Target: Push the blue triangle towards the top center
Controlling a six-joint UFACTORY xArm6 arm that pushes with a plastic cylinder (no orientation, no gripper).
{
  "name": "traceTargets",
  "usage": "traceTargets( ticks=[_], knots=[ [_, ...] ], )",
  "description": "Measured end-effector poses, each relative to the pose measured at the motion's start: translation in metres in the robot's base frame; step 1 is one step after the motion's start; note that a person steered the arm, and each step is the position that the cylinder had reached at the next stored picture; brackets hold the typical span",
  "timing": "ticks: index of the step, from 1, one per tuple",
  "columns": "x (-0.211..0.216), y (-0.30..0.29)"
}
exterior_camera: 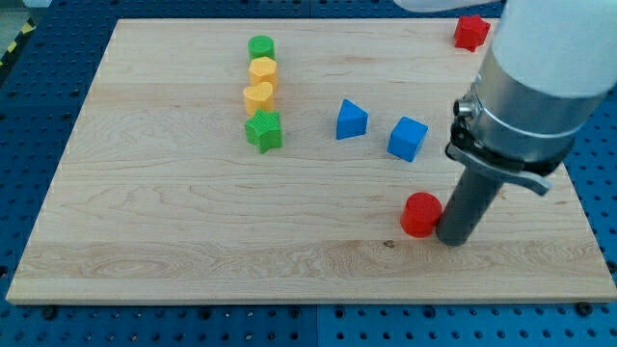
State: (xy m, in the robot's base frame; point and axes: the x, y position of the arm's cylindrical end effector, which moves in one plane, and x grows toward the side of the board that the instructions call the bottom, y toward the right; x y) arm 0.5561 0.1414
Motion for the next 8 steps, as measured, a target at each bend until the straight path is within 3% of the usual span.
traceTargets(
  ticks=[3,8],
  knots=[
    [-0.069,0.014],
    [-0.099,-0.075]
  ],
)
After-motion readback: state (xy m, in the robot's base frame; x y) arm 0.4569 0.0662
